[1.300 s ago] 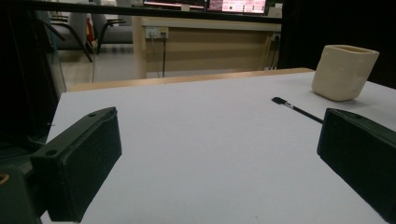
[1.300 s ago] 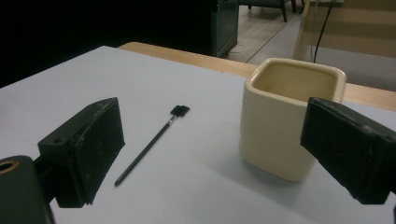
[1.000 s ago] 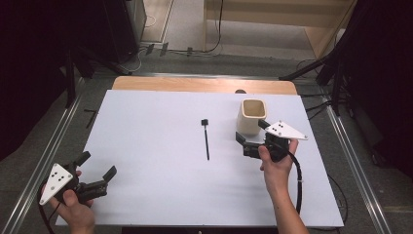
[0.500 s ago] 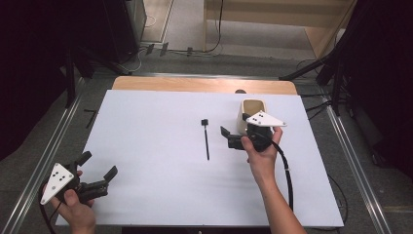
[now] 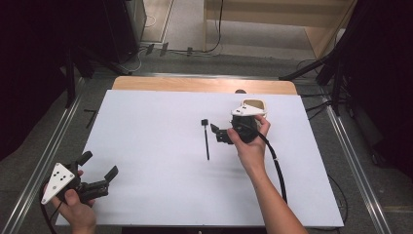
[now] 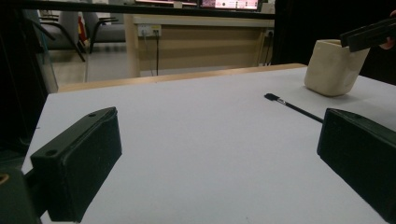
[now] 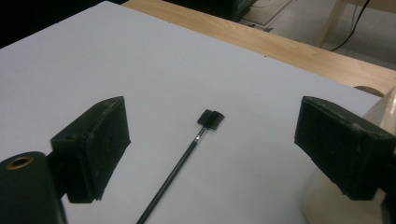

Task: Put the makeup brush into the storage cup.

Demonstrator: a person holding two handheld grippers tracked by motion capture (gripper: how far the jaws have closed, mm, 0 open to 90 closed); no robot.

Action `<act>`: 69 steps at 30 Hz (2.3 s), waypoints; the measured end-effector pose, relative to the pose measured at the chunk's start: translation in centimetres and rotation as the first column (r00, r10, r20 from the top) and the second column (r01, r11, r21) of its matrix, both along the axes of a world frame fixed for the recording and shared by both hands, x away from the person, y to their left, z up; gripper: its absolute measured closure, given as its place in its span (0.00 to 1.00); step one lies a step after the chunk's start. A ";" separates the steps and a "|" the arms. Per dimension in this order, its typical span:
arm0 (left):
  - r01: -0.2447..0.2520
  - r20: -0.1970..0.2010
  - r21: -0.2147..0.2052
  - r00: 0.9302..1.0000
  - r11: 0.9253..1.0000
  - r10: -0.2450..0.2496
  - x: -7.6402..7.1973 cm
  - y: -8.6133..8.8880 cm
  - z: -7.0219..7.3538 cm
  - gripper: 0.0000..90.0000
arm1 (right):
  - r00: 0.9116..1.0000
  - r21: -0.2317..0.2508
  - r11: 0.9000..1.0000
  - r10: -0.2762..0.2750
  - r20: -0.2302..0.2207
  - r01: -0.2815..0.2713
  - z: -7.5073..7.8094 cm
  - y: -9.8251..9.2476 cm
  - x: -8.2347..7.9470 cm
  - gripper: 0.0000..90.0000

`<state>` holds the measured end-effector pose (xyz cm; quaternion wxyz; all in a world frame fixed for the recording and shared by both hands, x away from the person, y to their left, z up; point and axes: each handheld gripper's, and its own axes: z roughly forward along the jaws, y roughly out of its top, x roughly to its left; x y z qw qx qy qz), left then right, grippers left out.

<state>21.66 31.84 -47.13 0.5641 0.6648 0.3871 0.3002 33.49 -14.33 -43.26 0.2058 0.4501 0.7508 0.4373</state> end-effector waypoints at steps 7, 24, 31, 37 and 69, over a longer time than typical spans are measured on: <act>0.000 -0.003 0.001 1.000 1.000 0.000 0.1 0.0 0.0 0.00 | 0.998 -0.036 0.999 0.023 -0.065 -0.026 -0.3 1.2 1.3 0.15; -0.004 -0.007 -0.003 1.000 1.000 0.004 0.1 0.3 -0.1 0.00 | 0.980 -0.114 0.992 0.030 -0.195 -0.052 -1.5 3.1 3.6 0.16; -0.007 -0.007 -0.007 1.000 1.000 0.006 0.2 0.3 -0.1 0.00 | 0.971 -0.146 0.987 0.033 -0.237 -0.069 -1.9 3.6 4.3 0.16; -0.006 -0.008 -0.006 1.000 1.000 0.006 0.2 0.4 -0.1 0.00 | 0.957 -0.160 0.984 0.032 -0.287 -0.080 -2.3 4.2 4.9 0.17; -0.015 -0.018 -0.013 1.000 1.000 0.014 0.3 0.5 -0.1 0.00 | 0.876 -0.300 0.949 -0.059 -0.478 -0.100 -4.4 6.9 7.5 0.45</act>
